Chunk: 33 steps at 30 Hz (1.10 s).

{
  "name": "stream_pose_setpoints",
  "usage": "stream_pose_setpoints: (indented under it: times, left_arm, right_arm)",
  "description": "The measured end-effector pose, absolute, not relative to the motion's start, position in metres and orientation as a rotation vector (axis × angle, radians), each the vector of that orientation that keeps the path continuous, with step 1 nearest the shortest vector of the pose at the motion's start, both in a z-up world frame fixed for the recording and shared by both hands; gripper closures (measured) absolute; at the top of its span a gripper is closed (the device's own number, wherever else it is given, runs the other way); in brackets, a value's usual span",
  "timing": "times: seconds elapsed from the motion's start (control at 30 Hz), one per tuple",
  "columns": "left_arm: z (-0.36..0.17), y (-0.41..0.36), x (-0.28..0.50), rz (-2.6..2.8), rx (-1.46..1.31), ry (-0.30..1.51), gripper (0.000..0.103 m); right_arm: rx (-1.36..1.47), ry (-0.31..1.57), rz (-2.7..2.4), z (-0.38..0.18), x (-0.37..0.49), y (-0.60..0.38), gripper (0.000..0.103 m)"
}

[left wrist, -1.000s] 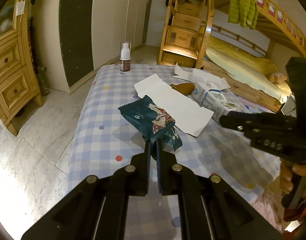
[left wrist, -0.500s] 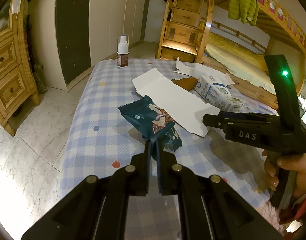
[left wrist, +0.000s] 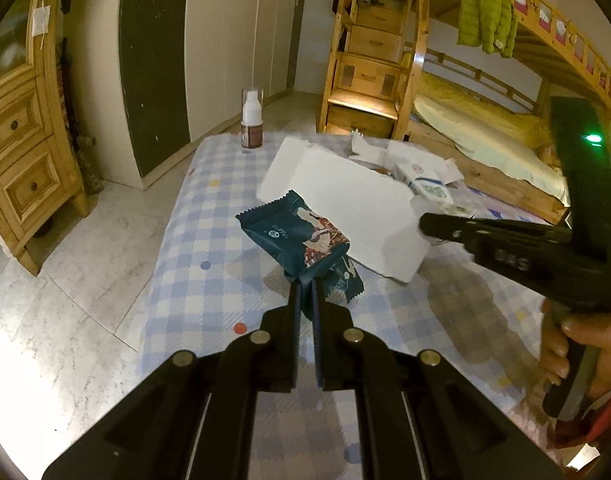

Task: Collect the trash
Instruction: 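Carry wrapper and paper to the pink trash bag and open both tools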

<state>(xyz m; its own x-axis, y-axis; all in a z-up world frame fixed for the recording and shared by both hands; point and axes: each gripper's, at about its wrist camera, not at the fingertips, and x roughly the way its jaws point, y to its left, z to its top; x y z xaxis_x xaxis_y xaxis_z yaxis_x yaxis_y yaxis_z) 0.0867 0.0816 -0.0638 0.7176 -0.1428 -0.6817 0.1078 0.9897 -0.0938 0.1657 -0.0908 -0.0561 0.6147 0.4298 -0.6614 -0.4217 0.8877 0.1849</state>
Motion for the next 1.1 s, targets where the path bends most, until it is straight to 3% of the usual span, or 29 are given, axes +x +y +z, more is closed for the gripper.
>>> stream_pose_setpoints:
  times: [0.37, 1.1]
  left_arm:
    - [-0.028, 0.041, 0.060, -0.220, 0.002, 0.681, 0.099]
    - [-0.039, -0.187, 0.064, -0.661, 0.300, 0.660, 0.099]
  right_arm:
    - [0.013, 0.612, 0.366, 0.001, 0.101, -0.147, 0.103]
    - [0.164, 0.641, -0.125, -0.026, 0.014, -0.343, 0.103]
